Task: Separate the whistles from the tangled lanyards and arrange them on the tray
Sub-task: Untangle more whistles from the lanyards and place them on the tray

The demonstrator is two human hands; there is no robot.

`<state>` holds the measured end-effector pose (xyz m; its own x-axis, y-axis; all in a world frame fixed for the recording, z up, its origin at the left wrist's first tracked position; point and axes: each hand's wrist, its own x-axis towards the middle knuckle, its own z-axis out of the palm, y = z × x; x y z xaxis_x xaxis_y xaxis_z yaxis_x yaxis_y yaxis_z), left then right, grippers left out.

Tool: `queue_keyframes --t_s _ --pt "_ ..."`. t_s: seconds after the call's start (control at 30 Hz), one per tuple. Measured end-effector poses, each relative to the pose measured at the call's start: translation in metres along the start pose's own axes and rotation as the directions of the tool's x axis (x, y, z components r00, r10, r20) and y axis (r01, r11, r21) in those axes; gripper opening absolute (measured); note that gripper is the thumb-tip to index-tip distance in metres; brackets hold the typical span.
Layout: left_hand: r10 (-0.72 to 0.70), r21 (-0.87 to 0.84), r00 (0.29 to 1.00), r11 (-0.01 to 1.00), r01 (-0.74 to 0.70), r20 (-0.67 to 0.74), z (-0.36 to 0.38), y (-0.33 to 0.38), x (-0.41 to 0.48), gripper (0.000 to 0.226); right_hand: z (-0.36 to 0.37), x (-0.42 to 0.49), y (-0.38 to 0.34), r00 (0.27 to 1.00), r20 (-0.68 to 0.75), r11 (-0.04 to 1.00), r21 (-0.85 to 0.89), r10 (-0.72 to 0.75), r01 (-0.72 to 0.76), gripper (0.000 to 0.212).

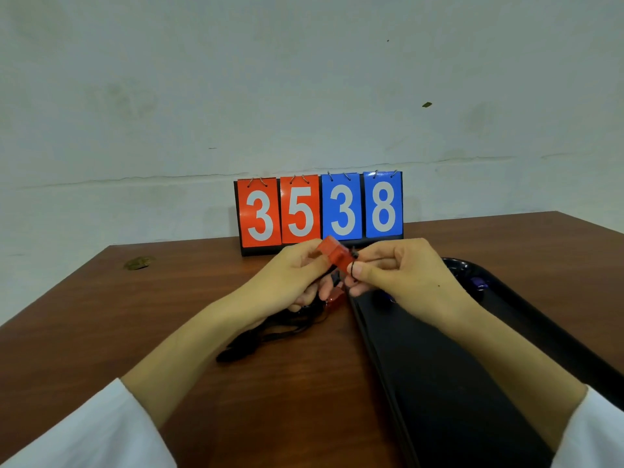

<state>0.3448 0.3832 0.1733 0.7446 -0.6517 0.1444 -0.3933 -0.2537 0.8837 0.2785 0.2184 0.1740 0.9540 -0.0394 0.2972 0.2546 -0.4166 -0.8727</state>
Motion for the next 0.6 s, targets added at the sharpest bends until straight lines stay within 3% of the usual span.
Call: queue_keyframes --t_s 0.13,0.23,0.3,0.43,0.6 --pt "0.016 0.167 1.0 0.986 -0.019 0.022 0.012 -0.003 0.0 0.018 -0.001 0.003 0.007 0.988 -0.157 0.999 -0.034 0.01 -0.015 0.012" --pt "0.068 0.461 0.994 0.881 -0.1 0.087 0.016 -0.001 -0.004 0.02 0.0 0.004 0.013 0.954 -0.294 0.965 -0.261 -0.064 -0.016 0.018" --pt "0.068 0.559 0.986 0.817 -0.141 0.15 0.016 0.003 -0.008 0.02 -0.001 0.003 0.015 0.941 -0.318 0.899 -0.437 -0.116 -0.037 0.024" --pt "0.123 0.604 0.981 0.774 -0.189 0.15 0.008 0.017 -0.012 0.022 -0.001 0.003 0.018 0.982 -0.129 0.737 -0.676 -0.137 0.014 0.028" --pt "0.176 0.618 0.98 0.761 -0.196 0.095 -0.013 0.019 -0.01 0.011 0.006 0.001 0.015 0.985 0.116 0.726 -0.665 -0.128 0.173 0.026"
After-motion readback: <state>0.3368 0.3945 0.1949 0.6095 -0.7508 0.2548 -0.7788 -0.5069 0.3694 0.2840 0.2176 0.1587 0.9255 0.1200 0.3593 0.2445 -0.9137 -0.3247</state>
